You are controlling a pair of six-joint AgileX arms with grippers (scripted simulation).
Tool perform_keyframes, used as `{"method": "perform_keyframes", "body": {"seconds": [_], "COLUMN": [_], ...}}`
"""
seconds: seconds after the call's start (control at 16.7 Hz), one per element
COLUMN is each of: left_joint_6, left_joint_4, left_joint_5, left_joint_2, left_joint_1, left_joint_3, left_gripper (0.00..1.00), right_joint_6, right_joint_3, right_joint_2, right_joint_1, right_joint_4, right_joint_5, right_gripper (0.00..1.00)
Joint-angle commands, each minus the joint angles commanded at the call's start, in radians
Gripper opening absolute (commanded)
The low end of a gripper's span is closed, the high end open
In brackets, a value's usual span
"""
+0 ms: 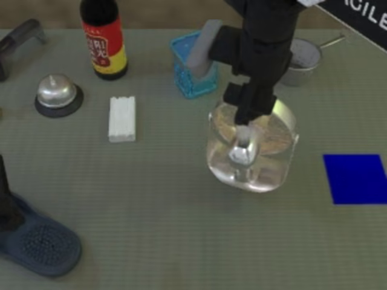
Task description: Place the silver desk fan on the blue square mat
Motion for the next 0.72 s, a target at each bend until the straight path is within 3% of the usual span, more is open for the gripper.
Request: {"method": "perform_keyframes", "body": {"seconds": [0.36,0.72], "left_joint_6": [0.0,0.0], "left_joint_4": [0.0,0.0], "left_joint_5": [0.0,0.0], "left_joint_2": [0.0,0.0], "left_joint_1": [0.0,0.0], "left_joint_3": [0.0,0.0], "left_gripper": [1.0,1.0], "right_joint_6": [0.776,1.546], "right_joint_3": [-0.084,-0.228], "right_joint_2": [-0.115,-0.241], "right_joint_1": [-0.124,-0.262], "right_joint_4": [0.094,0.129], "right_joint_5": [0.029,0.014], "right_gripper": [0.0,0.0]}}
